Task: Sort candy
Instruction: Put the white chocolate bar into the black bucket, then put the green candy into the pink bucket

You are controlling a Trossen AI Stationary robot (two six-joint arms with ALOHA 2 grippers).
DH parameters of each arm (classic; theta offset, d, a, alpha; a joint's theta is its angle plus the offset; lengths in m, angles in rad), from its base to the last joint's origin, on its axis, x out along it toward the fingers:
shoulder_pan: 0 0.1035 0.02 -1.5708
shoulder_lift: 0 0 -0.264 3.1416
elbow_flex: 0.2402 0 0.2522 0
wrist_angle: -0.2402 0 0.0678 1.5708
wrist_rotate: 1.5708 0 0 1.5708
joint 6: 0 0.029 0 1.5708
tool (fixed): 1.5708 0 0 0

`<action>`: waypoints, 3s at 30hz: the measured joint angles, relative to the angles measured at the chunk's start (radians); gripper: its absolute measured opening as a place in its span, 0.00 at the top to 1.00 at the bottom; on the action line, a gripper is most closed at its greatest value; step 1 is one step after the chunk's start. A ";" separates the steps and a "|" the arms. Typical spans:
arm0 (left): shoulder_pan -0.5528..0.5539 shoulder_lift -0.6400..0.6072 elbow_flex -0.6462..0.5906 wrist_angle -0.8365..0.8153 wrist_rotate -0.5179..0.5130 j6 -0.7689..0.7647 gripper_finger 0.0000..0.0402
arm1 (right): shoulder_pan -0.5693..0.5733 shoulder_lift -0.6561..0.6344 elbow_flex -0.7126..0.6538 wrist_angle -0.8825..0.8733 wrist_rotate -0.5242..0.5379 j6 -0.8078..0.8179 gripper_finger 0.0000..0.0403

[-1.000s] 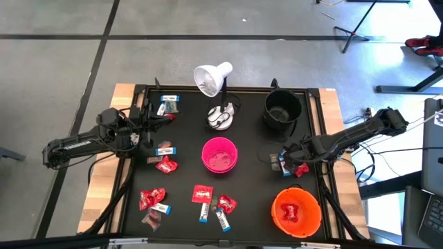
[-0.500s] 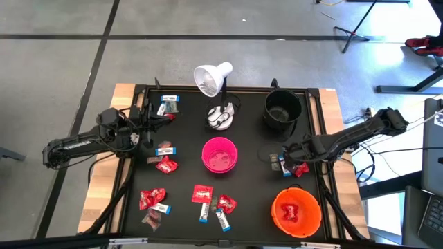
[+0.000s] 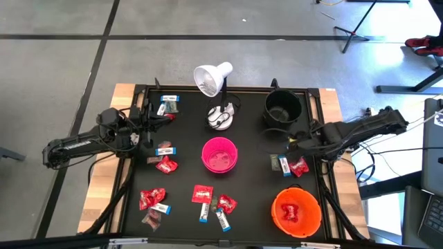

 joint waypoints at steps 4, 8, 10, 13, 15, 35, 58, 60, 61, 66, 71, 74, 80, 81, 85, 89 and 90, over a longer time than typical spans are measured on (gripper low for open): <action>0.000 0.000 0.000 0.000 0.000 0.000 1.00 | 0.000 0.000 -0.007 0.003 -0.034 0.019 0.95; 0.000 0.000 0.000 0.000 0.000 0.000 1.00 | 0.000 0.000 -0.103 0.041 -0.091 0.074 0.80; 0.000 0.000 0.000 0.000 0.000 0.000 1.00 | 0.000 0.000 -0.168 0.083 -0.123 0.081 0.70; 0.000 0.000 0.000 0.000 0.000 0.000 1.00 | 0.000 0.000 -0.274 0.162 -0.167 0.080 0.59; 0.000 0.000 0.000 0.000 0.000 0.000 1.00 | 0.000 0.001 -0.345 0.218 -0.196 0.079 0.54; 0.000 0.000 0.000 0.000 0.000 0.000 1.00 | 0.000 0.001 -0.532 0.407 -0.261 0.108 0.97; 0.000 0.000 0.000 0.000 0.000 0.000 1.00 | -0.002 0.000 0.131 0.101 0.240 0.023 1.00; 0.000 0.000 0.000 0.000 0.000 0.000 1.00 | -0.026 0.000 0.151 0.079 0.293 0.023 1.00; 0.000 0.000 0.000 0.000 0.000 0.000 1.00 | -0.043 0.000 0.154 0.068 0.303 0.023 1.00; 0.000 0.000 0.000 0.000 0.000 0.000 1.00 | -0.181 0.000 0.154 0.002 0.308 0.026 1.00; 0.000 0.000 0.000 0.000 0.000 0.000 1.00 | -0.325 0.001 0.154 0.010 0.312 -0.047 0.98; 0.000 0.000 0.000 0.000 0.000 0.000 1.00 | -0.405 0.000 0.154 0.021 0.274 -0.115 0.91; 0.000 0.000 0.000 0.000 0.000 0.000 1.00 | -0.520 0.000 0.154 0.118 0.201 -0.248 0.64; 0.000 0.000 0.000 0.000 0.000 0.000 1.00 | -0.532 0.000 0.154 0.131 0.192 -0.267 0.59; 0.000 0.000 0.000 0.000 0.000 0.000 1.00 | -0.551 0.000 0.154 0.156 0.089 -0.315 0.45; 0.000 0.000 0.000 0.000 0.000 0.000 1.00 | -0.530 0.000 0.154 0.149 -0.152 -0.316 0.40; 0.000 0.000 0.000 0.000 0.000 0.000 1.00 | -0.507 0.000 0.153 0.148 -0.221 -0.305 0.39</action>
